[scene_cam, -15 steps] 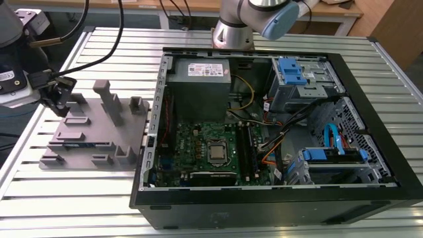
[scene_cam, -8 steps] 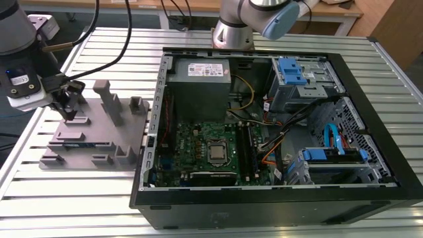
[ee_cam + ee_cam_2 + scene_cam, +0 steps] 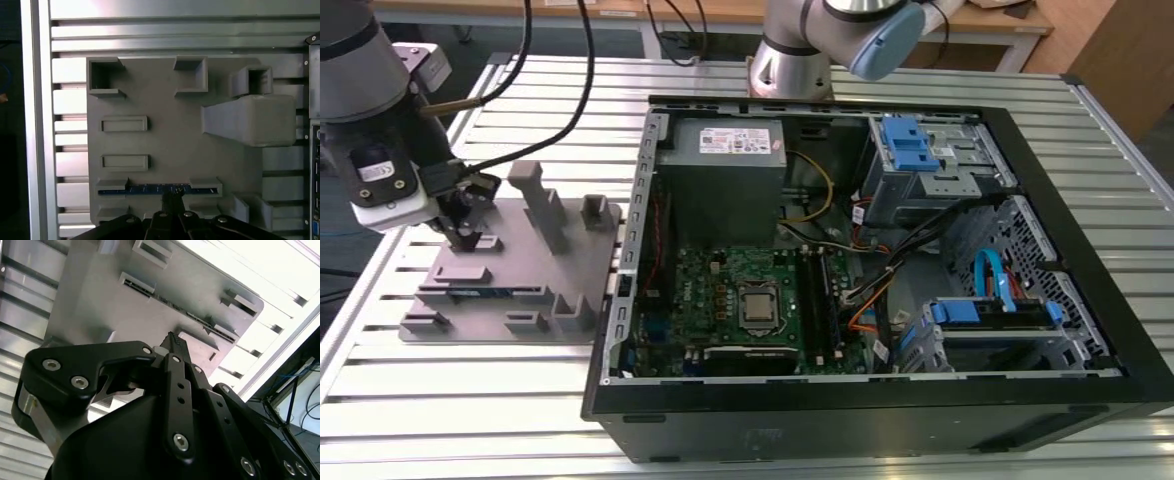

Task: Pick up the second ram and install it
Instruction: 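Reach for the second ram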

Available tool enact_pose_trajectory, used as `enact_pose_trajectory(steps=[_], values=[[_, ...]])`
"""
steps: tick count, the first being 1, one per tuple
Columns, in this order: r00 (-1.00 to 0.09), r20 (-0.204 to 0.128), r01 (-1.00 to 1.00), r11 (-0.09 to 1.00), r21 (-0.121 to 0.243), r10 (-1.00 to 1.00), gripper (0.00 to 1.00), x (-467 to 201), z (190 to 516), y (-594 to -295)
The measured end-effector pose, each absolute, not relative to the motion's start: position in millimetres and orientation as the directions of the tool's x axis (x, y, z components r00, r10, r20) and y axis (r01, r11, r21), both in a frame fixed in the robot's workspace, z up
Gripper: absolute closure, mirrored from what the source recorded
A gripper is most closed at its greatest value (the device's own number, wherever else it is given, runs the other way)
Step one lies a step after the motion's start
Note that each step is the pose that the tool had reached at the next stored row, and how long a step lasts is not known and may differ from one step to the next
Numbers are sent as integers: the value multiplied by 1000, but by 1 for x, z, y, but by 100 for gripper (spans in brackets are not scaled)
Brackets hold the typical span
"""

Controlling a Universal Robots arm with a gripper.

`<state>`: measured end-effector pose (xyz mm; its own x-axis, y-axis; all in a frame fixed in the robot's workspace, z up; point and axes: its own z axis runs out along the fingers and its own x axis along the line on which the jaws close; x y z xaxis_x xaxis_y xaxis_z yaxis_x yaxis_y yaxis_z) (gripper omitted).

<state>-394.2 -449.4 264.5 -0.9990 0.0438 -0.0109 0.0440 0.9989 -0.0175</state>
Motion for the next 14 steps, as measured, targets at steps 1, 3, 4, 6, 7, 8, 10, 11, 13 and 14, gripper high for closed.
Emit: enact_pose_trajectory(steps=[1,3,4,6,7,8,10,11,13,14], values=[[-999,-11,44,999,-17,44,90,-394,263,-451],[-999,-11,44,999,-17,44,90,-394,259,-455],[-999,-11,44,999,-17,44,90,-394,257,-457],[-999,-11,44,999,-17,44,90,-394,253,-459],[-999,-11,44,999,-16,44,90,-394,252,-460],[-999,-11,44,999,-16,44,90,-394,250,-460],[-999,-11,44,999,-14,44,90,-394,246,-462],[-999,-11,44,999,-14,44,90,-394,244,-463],[-999,-11,44,999,-13,44,90,-394,241,-464],[-999,-11,44,999,-12,44,90,-394,239,-465]])
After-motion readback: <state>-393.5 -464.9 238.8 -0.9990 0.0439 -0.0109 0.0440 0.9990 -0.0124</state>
